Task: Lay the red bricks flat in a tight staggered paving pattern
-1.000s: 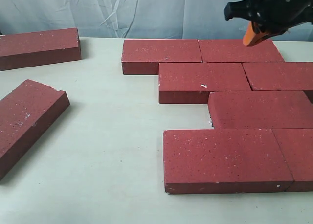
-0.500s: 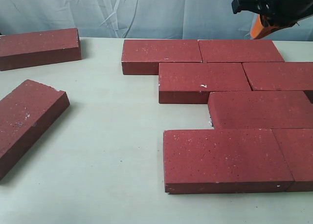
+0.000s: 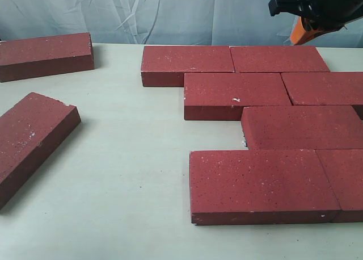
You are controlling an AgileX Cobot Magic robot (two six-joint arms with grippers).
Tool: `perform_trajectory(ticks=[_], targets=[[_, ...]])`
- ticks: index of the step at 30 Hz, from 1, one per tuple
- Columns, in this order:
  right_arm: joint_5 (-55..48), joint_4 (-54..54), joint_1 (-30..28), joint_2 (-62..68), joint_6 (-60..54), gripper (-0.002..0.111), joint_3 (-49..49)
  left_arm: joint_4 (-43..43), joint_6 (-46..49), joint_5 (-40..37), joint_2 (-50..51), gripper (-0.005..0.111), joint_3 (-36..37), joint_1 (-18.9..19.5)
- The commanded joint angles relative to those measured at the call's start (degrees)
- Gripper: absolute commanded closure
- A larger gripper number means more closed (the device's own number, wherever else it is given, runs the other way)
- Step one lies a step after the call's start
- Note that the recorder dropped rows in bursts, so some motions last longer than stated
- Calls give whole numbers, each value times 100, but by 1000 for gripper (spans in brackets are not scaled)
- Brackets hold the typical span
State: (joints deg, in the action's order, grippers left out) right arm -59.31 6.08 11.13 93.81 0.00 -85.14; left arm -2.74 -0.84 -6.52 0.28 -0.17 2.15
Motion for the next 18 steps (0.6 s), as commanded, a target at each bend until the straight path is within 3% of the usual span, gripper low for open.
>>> perform_trajectory(ticks=[1, 15, 18], targets=[[121, -41, -32, -27, -44, 109, 45, -8, -46, 1348, -28, 107, 17, -8], [196, -209, -32, -27, -44, 109, 45, -8, -46, 3395, -28, 107, 17, -8], [361, -209, -32, -27, -44, 109, 45, 419, -46, 3754, -28, 107, 17, -8]])
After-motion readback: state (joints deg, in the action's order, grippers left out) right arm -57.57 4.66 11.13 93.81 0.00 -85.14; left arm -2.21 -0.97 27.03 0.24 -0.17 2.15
